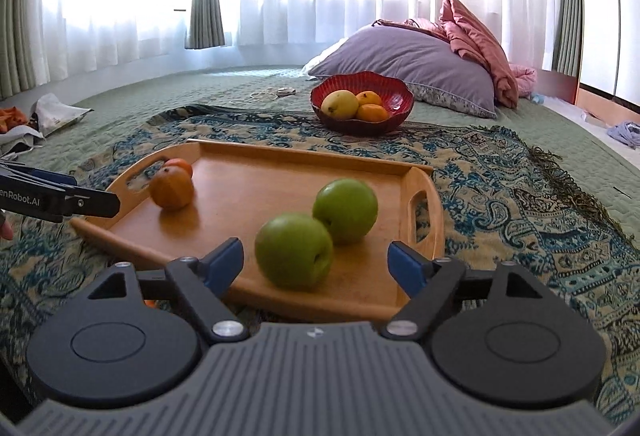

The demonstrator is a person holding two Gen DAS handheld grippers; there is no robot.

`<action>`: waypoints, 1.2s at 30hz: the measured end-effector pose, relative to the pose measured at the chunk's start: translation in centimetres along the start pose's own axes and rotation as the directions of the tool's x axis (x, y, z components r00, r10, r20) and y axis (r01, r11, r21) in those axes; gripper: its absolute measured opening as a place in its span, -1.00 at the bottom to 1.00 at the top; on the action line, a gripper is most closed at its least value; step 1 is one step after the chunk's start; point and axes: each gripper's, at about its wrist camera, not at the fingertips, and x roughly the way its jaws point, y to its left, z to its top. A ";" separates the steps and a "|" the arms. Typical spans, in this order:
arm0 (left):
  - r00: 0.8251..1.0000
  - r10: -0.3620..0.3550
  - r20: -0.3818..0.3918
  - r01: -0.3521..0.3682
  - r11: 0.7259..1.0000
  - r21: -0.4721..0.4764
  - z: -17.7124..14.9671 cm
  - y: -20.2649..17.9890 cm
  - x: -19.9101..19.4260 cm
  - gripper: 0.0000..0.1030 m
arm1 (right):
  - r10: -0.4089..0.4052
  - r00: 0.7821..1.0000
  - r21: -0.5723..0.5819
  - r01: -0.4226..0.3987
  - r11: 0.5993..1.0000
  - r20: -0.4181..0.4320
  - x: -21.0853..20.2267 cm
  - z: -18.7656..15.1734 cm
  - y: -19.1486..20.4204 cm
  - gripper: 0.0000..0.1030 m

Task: Organize fruits
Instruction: 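Withdraw both tools and move toward the tangerines and dates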

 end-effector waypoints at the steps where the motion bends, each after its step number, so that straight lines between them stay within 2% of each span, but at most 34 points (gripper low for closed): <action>1: 1.000 0.000 0.002 0.000 1.000 0.000 -0.4 -0.2 -0.3 0.91 | 0.001 1.000 0.002 -0.001 1.000 0.002 -0.2 -0.3 0.1 0.73; 13: 1.000 0.013 0.003 -0.013 1.000 -0.015 -4.1 -2.5 -1.3 0.98 | 0.001 1.000 0.068 -0.003 0.998 0.023 -2.0 -3.5 0.2 0.79; 19: 0.999 0.044 0.014 -0.044 0.999 -0.017 -5.5 -3.3 -1.5 0.99 | 0.001 1.000 0.077 -0.003 0.997 0.021 -2.6 -5.1 0.7 0.83; 30: 0.999 0.050 0.007 -0.050 0.999 -0.022 -7.4 -4.3 -1.3 0.99 | -0.037 0.999 0.038 0.036 0.999 0.034 -3.4 -7.4 2.0 0.92; 36: 0.999 0.046 -0.004 -0.046 0.999 -0.020 -8.1 -4.8 -1.1 0.99 | -0.029 1.000 0.036 0.029 0.999 0.010 -3.2 -7.9 2.3 0.92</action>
